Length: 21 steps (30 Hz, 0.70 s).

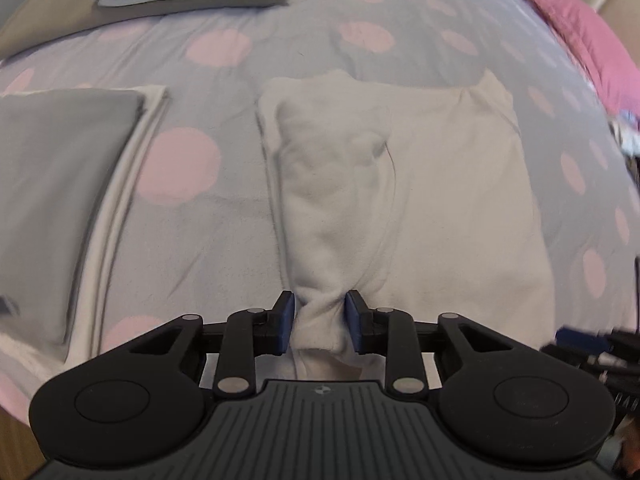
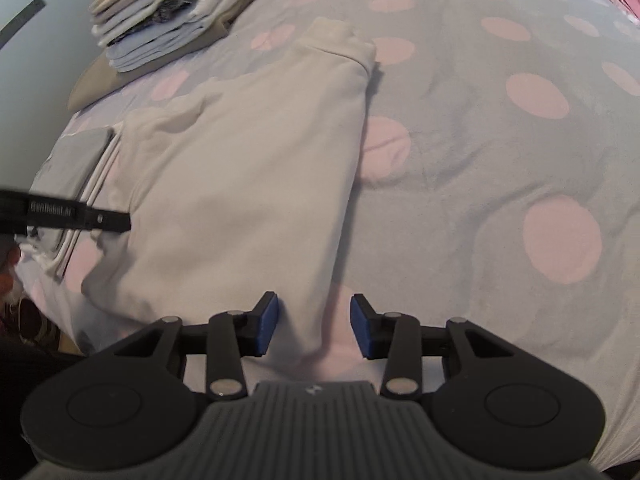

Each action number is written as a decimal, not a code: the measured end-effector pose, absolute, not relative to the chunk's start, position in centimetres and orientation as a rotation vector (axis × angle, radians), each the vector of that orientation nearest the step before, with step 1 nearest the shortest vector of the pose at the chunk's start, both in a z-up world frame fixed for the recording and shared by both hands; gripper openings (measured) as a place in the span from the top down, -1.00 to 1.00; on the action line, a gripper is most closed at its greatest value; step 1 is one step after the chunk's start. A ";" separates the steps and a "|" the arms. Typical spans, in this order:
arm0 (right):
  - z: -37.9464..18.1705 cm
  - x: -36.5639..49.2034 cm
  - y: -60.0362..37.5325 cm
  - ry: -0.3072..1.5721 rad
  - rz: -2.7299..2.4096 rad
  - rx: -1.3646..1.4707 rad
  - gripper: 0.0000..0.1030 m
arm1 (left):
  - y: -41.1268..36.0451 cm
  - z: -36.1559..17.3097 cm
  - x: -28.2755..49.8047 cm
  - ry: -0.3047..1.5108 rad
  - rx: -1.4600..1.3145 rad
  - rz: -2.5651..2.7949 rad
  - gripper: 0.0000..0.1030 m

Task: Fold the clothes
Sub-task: 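Lay the white sock onto the folded garment and open the right gripper, then pinch the folded cream garment edge with both grippers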

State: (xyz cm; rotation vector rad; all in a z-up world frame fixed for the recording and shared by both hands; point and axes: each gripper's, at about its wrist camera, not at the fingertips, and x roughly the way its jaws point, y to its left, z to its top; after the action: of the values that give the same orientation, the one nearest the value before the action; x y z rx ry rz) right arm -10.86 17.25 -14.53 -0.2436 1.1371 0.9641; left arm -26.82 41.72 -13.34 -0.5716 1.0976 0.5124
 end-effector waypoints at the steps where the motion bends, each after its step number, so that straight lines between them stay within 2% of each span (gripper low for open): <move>1: -14.4 -11.1 16.8 1.126 0.977 -0.249 0.15 | 41.7 -12.9 -27.3 1.079 -0.585 0.526 0.40; 4: -14.3 -12.2 15.7 1.074 1.003 -0.297 0.14 | 41.2 -12.2 -28.2 1.057 -0.603 0.541 0.18; 10: -15.8 -13.7 14.9 1.067 1.039 -0.357 0.14 | 38.8 -12.1 -28.8 1.064 -0.608 0.499 0.15; 13: -16.6 -14.9 15.1 1.040 1.056 -0.401 0.14 | 37.7 -13.3 -28.2 1.132 -0.579 0.487 0.16; 15: -16.6 -15.2 15.6 0.994 1.056 -0.404 0.14 | 37.2 -14.3 -27.6 1.187 -0.541 0.487 0.27; 16: -16.6 -15.3 15.8 0.970 1.052 -0.396 0.15 | 37.1 -14.7 -27.3 1.200 -0.524 0.488 0.45; 21: -15.8 -15.0 15.2 0.898 1.010 -0.251 0.17 | 37.6 -15.4 -27.0 1.199 -0.533 0.505 0.52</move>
State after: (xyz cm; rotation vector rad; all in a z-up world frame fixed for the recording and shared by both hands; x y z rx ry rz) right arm -15.04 15.16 -15.81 -0.2510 0.8976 1.0101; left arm -27.01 37.56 -15.42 -0.5330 1.1994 0.5048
